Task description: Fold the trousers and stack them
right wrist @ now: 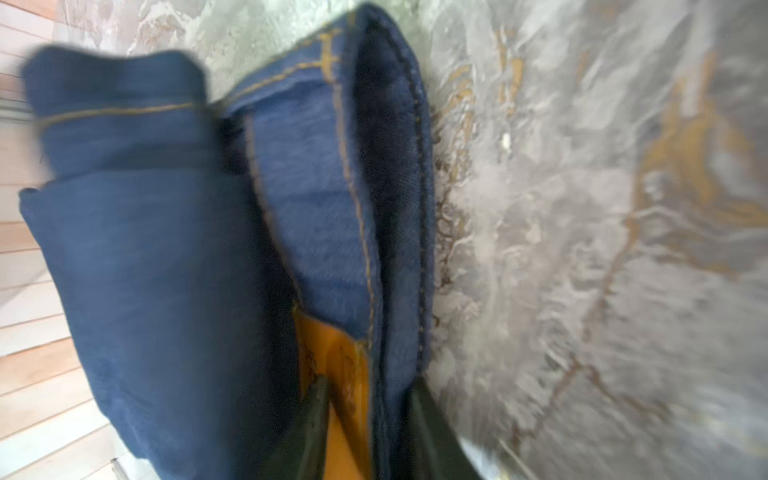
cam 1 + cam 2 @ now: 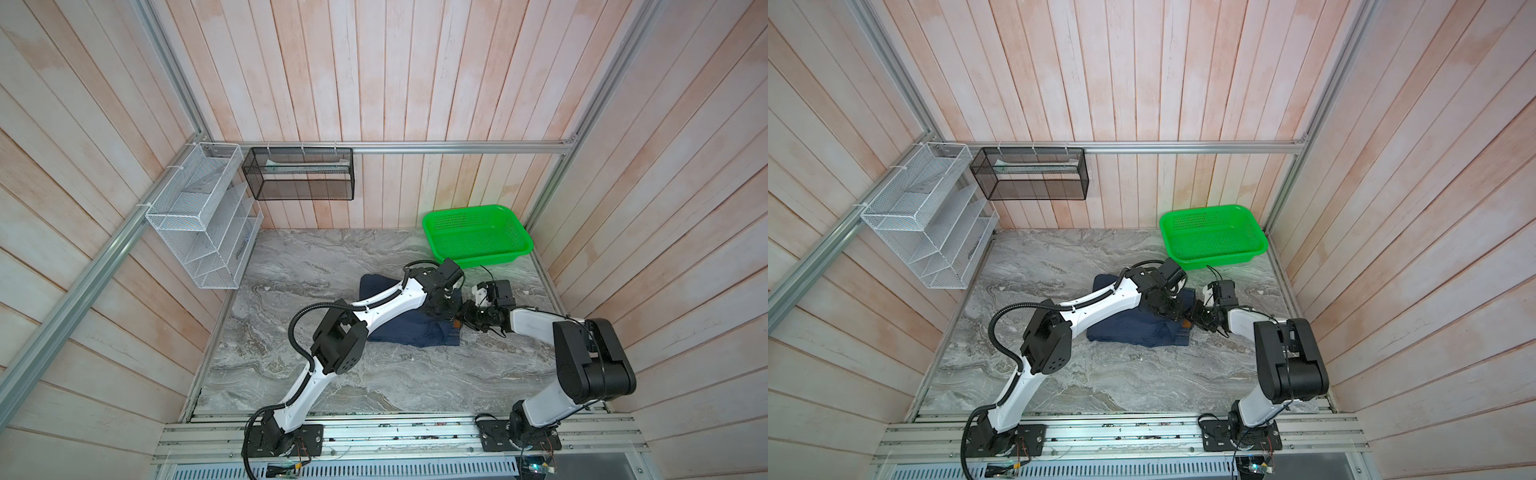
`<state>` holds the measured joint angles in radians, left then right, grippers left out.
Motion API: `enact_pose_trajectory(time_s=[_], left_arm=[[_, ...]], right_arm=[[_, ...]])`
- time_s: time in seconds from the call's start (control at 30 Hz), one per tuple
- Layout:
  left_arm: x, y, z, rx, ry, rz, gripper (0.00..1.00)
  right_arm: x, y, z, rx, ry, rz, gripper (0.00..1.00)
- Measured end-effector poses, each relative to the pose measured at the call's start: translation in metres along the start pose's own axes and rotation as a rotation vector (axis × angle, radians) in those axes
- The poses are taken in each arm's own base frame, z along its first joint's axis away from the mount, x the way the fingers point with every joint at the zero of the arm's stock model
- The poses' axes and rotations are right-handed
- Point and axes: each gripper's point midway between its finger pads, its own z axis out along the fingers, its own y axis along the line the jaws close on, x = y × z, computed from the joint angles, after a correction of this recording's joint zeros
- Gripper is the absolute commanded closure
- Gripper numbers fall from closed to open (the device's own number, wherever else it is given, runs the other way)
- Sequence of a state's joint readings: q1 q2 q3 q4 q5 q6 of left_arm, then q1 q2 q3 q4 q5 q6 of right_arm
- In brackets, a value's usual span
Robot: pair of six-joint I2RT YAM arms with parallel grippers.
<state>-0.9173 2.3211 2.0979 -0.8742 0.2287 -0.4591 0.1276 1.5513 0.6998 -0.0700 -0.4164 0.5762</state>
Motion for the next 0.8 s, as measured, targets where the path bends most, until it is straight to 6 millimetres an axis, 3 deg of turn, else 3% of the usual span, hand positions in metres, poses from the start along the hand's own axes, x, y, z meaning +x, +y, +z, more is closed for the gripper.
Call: enact_pose_trajectory(time_s=[0.07,0.17,0.3,0.4,0.47,0.53,0.7,0.8], left_arm=[[-0.002,-0.003,-0.006,0.004,-0.010,0.005,0.38],[-0.012,-0.013,-0.032,0.017,-0.066,0.028,0.36],[-0.030,-0.026,-0.098,0.024,-0.211,0.062,0.32],[-0.033,-0.020,-0.148,0.018,-0.314,0.062,0.32],[-0.030,0.001,-0.167,-0.003,-0.350,0.035,0.31],[-0.024,0.034,-0.170,-0.049,-0.357,-0.013,0.31],[0.020,0.131,-0.133,-0.177,-0.236,-0.167,0.31],[0.050,0.164,-0.118,-0.222,-0.163,-0.227,0.31]], right_arm=[[-0.008,0.001,-0.014,0.021,-0.046,-0.003,0.53],[-0.027,0.008,-0.043,0.044,-0.149,-0.014,0.51],[-0.052,0.029,-0.076,0.038,-0.256,-0.042,0.50],[-0.059,0.043,-0.081,0.040,-0.266,-0.069,0.49],[-0.055,0.052,-0.075,0.042,-0.242,-0.091,0.49],[-0.047,0.060,-0.063,0.050,-0.199,-0.117,0.47],[-0.029,0.063,-0.027,0.093,-0.095,-0.146,0.44],[-0.027,0.053,-0.011,0.130,-0.058,-0.138,0.42]])
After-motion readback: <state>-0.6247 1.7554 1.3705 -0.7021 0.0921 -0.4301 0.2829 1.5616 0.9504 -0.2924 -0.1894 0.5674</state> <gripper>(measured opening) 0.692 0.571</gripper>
